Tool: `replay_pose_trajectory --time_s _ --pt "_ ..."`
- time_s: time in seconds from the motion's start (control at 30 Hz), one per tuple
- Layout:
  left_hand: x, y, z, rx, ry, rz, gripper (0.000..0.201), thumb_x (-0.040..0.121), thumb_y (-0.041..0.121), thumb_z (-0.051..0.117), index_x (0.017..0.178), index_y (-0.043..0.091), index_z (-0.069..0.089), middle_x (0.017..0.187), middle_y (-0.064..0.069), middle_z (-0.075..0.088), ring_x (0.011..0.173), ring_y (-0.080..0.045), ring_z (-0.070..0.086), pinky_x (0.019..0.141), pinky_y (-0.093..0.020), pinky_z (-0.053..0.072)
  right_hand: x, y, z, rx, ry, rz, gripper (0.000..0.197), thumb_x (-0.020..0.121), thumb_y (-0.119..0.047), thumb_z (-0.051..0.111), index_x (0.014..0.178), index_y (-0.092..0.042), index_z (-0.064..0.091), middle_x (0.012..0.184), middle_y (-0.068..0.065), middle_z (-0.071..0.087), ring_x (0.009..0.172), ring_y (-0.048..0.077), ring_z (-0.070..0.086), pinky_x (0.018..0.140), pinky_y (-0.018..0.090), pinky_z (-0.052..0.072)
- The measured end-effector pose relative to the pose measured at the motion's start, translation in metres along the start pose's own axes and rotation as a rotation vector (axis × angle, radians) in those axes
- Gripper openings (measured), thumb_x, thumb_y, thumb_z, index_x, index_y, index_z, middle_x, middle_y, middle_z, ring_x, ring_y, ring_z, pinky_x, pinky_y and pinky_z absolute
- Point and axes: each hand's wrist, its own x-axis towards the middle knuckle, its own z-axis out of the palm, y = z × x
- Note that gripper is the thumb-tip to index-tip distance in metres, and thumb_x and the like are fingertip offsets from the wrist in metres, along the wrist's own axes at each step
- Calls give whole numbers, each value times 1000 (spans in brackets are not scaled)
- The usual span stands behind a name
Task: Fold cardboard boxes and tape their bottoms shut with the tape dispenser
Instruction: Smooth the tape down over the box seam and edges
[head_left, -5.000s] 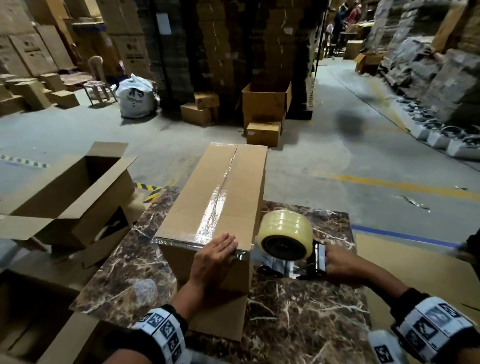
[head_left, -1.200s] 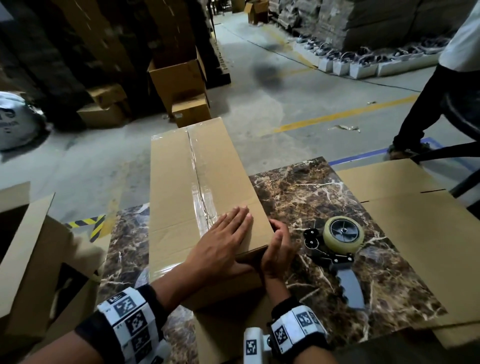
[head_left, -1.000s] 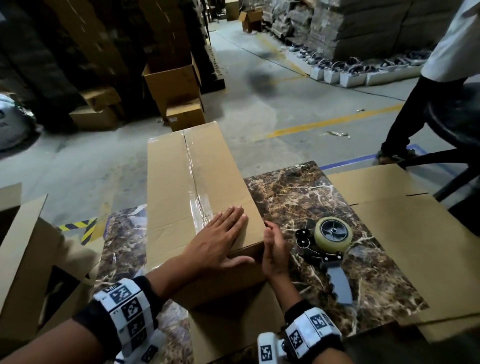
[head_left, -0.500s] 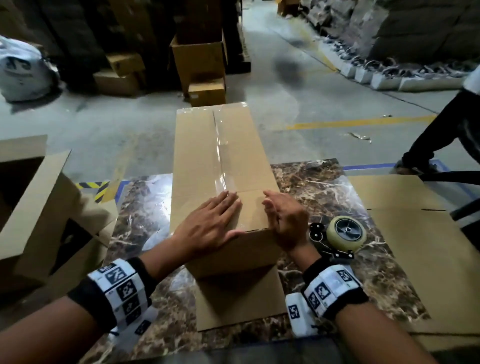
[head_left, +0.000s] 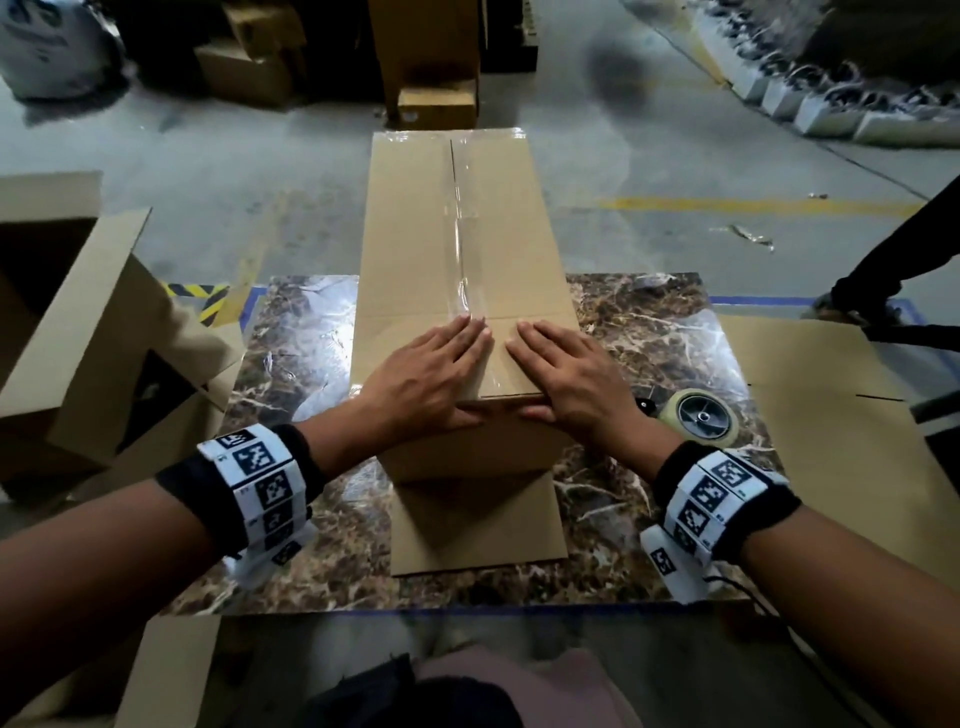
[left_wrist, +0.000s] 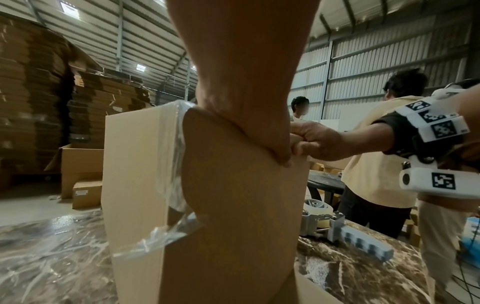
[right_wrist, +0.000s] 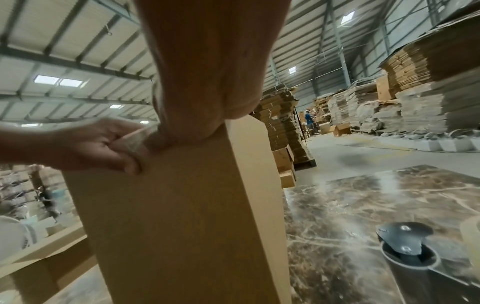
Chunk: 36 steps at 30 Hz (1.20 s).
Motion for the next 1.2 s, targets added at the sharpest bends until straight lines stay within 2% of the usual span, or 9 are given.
replay_pose_trajectory --time_s 0.1,0.27,0.53,0.67,0.8,0.87,1.0,1.07,1.2 --pt "1 1 -2 -11 -80 -25 116 75 76 52 155 2 13 162 -17 10 151 -28 8 123 -39 14 2 1 -11 59 -163 22 98 68 -61 74 147 -13 41 152 14 42 136 34 43 104 48 43" --pt "-2 -10 -15 -281 -12 -8 107 82 84 16 154 6 26 161 -14 21 149 -18 8 118 -19 -3 20 -5 -33 6 -276 72 94 77 -91 23 141 -23 38 148 7 40 128 29 39 96 48 42" --pt "-12 -19 -2 -134 59 26 88 92 75 12 153 14 32 159 -6 28 149 -20 19 121 -42 23 21 -7 -21 -16 -200 95 84 76 -88 32 127 -23 51 133 7 52 115 29 47 86 45 42" --pt "-13 -14 -2 -44 -8 -48 102 81 84 11 156 15 20 163 -3 16 150 -16 9 122 -38 15 26 -9 -26 -20 -304 107 87 71 -81 54 137 -27 36 142 6 39 125 30 38 95 47 37" --pt "-16 -8 -3 -1 -65 -100 105 78 79 31 157 14 10 164 -4 5 152 -20 3 121 -35 6 25 -14 -31 -20 -376 147 93 71 -74 64 143 -29 27 149 5 29 132 29 30 102 46 32" --pt "-18 -5 -2 -8 -113 -107 110 77 81 38 157 14 6 164 -3 -1 152 -20 -1 122 -36 4 25 -18 -34 -27 -386 143 91 73 -80 55 142 -28 27 147 6 29 131 29 30 102 48 33" --pt "-22 -26 -14 -147 -51 29 102 83 84 9 155 14 24 162 -8 19 150 -23 15 122 -40 18 31 -26 -40 -24 -364 176 89 76 -88 17 133 -23 37 137 8 36 122 28 36 96 50 34" --pt "-25 -40 -19 -182 15 94 87 93 73 14 151 13 36 157 -10 32 147 -25 27 120 -41 26 30 -30 -35 -64 -312 186 84 79 -87 18 126 -22 43 130 8 41 114 28 40 90 47 36" --pt "-31 -40 -7 -229 119 55 68 97 61 31 148 18 44 155 -4 38 146 -19 29 120 -36 20 25 -35 -25 -78 -222 202 80 81 -87 27 118 -20 51 123 9 50 105 29 46 82 43 40"
